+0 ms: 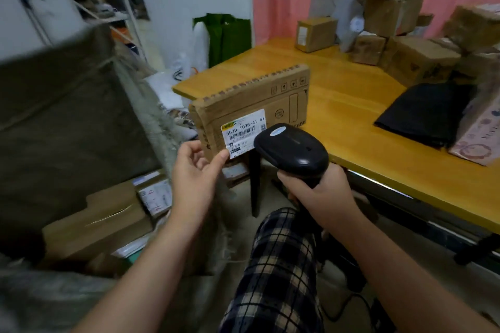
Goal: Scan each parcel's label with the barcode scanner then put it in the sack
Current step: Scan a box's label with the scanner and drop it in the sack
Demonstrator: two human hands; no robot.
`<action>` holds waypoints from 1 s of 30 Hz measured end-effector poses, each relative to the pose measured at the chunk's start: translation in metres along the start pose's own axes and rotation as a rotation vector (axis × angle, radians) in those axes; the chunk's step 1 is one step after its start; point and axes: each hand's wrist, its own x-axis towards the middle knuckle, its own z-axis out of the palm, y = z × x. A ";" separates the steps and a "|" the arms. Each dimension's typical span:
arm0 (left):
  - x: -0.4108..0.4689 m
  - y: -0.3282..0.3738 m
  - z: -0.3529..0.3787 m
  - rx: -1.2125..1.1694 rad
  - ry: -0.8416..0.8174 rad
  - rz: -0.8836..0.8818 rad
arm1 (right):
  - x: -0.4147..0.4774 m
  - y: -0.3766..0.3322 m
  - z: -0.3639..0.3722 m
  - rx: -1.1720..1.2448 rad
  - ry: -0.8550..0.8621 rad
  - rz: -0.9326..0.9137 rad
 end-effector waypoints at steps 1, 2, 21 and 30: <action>-0.005 -0.001 -0.019 0.046 0.056 0.006 | 0.003 -0.002 0.014 0.012 -0.047 -0.002; -0.010 -0.002 -0.039 0.097 0.120 0.014 | 0.006 -0.004 0.029 0.021 -0.094 0.000; -0.008 -0.040 -0.199 0.822 0.294 -0.214 | 0.040 0.054 0.178 -0.375 -0.262 0.155; 0.029 -0.078 -0.160 1.045 -0.037 -0.408 | 0.064 0.035 0.137 -0.217 0.050 0.209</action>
